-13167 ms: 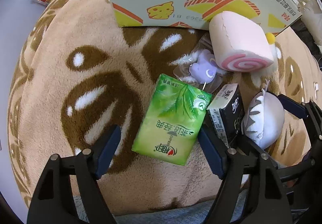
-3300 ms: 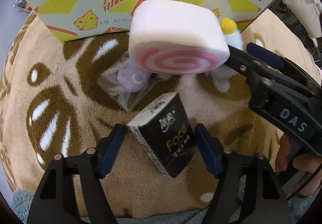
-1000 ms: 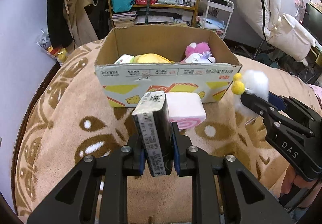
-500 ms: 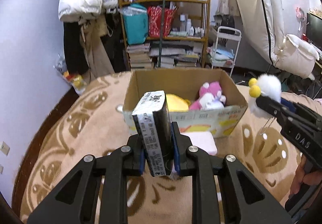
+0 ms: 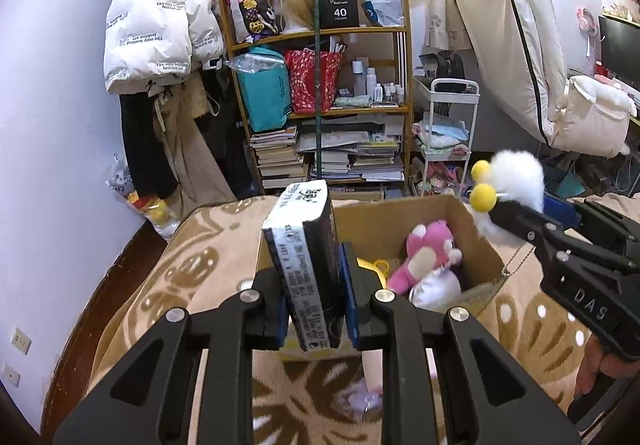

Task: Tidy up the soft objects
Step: 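Lift both items over the box and open both tools to drop them in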

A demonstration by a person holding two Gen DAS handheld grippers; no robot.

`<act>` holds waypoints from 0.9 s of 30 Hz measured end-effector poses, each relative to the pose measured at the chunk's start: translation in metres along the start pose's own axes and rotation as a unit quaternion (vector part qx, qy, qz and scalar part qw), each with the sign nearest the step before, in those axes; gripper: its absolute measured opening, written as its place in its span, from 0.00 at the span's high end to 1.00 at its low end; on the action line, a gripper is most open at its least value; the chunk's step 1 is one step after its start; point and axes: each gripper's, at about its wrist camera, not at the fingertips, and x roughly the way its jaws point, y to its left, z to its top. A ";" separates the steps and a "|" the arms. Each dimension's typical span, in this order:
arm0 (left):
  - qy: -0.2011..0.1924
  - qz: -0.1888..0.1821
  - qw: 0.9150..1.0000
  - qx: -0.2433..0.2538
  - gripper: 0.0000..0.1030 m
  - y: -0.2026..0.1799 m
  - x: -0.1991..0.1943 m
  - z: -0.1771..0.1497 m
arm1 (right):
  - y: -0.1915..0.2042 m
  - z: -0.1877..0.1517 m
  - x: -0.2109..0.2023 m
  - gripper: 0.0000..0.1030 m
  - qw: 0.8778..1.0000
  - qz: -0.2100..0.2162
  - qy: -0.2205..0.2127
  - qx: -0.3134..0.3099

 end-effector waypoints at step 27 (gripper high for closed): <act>0.070 0.011 0.997 -0.037 0.49 0.011 0.075 -0.019 | -0.007 -0.025 0.059 0.55 0.995 -0.007 0.095 -0.012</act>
